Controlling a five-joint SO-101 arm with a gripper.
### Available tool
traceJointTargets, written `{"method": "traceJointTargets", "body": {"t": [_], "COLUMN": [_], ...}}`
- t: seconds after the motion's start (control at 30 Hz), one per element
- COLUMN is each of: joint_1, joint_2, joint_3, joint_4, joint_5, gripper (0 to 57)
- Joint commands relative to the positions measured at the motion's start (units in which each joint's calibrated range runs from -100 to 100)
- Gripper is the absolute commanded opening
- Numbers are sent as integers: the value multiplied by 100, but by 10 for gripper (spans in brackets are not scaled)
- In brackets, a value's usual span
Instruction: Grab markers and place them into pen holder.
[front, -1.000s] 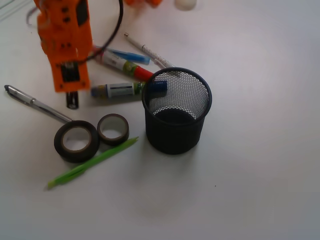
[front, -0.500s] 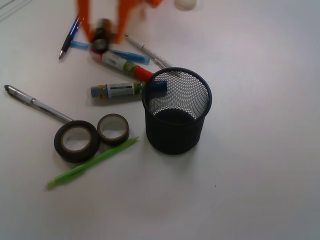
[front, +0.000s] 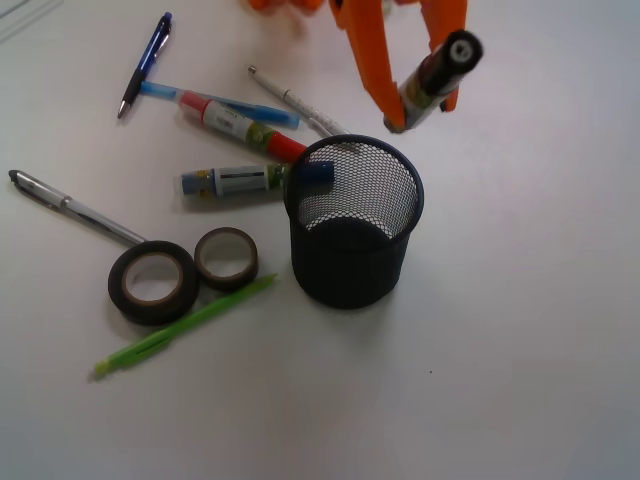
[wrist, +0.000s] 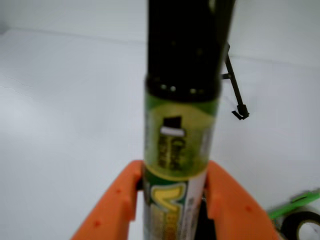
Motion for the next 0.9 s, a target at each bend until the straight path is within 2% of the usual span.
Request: {"method": "traceJointTargets", "body": {"t": [0.0, 0.1, 0.37, 0.43, 0.53, 0.57, 0.6, 0.7, 0.87], "joint_1": [141, 231, 298, 336, 336, 336, 343, 366, 366], "joint_2": [-781, -951, -934, -934, -934, -934, -934, -934, -960], "joint_3": [1716, 2396, 2830, 3003, 3256, 3320, 3365, 3347, 3311], "joint_4": [-2073, -2922, -3202, -3578, -4164, -4287, -4357, -4357, -4278], "joint_5": [-88, -107, 29, 107, 249, 342, 391, 444, 557], "gripper": [4, 4, 7, 69, 273, 330, 354, 335, 337]}}
